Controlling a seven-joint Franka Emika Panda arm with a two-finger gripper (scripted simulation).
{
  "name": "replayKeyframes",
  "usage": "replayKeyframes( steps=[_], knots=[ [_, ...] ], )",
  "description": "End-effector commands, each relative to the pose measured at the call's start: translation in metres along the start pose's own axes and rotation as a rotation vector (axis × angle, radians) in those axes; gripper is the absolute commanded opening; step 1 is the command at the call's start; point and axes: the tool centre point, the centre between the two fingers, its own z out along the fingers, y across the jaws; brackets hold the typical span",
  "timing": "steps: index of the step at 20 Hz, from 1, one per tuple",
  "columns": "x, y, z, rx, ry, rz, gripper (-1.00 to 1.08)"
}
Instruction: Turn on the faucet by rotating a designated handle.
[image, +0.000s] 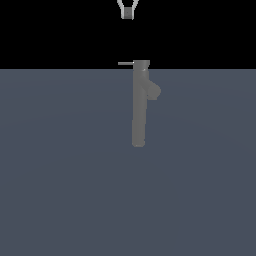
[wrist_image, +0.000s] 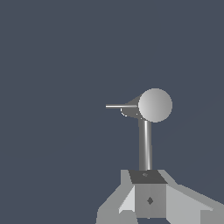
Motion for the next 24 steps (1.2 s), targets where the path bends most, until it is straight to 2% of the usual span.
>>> replayKeyframes(
  steps=[1, 6, 12, 24],
  knots=[
    [0.019, -0.001, 0.016, -0.001, 0.000, -0.003, -1.00],
    [0.053, -0.003, 0.049, -0.001, -0.002, -0.008, -1.00],
    [0.079, -0.006, 0.081, -0.001, -0.003, -0.013, -1.00],
    [0.095, -0.007, 0.102, 0.000, -0.003, -0.016, -1.00]
  ],
)
